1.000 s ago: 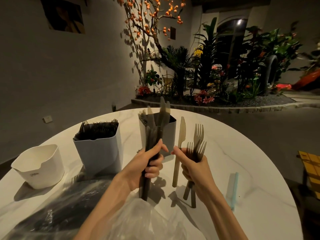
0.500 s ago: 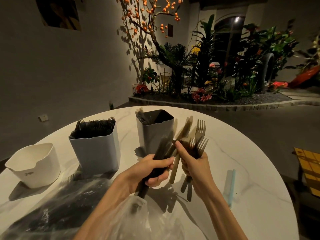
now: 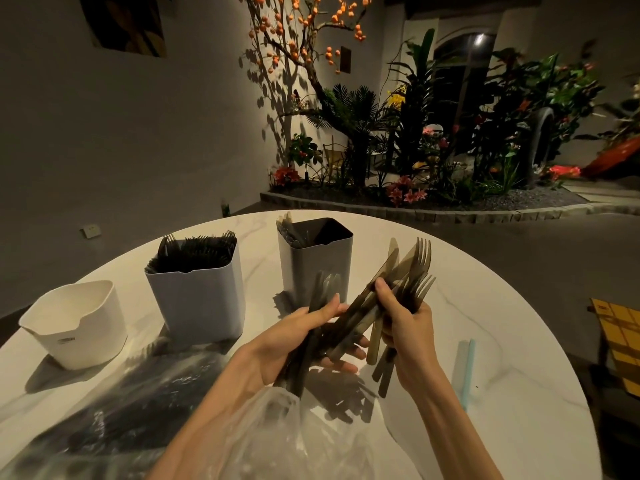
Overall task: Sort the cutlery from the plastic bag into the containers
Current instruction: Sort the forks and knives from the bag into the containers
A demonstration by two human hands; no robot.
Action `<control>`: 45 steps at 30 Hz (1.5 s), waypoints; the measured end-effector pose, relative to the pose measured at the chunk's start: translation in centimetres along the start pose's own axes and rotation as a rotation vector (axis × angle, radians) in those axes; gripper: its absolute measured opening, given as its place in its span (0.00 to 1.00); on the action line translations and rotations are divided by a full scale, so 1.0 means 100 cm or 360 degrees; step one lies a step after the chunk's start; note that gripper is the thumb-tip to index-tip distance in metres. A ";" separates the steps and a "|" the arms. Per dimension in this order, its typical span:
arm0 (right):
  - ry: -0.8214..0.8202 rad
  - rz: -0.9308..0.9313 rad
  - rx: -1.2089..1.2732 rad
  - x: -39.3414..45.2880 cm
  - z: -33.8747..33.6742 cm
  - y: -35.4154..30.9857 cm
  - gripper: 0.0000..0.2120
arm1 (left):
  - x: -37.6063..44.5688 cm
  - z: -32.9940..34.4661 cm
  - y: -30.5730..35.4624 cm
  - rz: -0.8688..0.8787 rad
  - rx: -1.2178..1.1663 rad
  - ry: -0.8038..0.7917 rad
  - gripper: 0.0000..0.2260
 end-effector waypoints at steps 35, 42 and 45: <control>-0.0436 -0.0261 -0.0369 -0.011 0.007 -0.004 0.03 | 0.002 -0.009 -0.005 -0.0002 0.0177 -0.0040 0.14; -0.0278 -0.0083 -0.0117 -0.007 0.003 -0.004 0.15 | 0.002 -0.012 0.001 0.0200 -0.0172 -0.0018 0.10; -0.0316 -0.0073 -0.0086 -0.007 0.004 -0.005 0.17 | 0.005 -0.014 0.003 0.0328 -0.0178 0.0122 0.12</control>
Point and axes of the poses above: each hand's wrist, its own x-axis towards the middle knuckle, its own z-axis out of the palm, y = z × x, the point moved 2 cm from there along x, towards the middle knuckle, and after that the axes turned 9 degrees about -x, right-handed, at the moved point
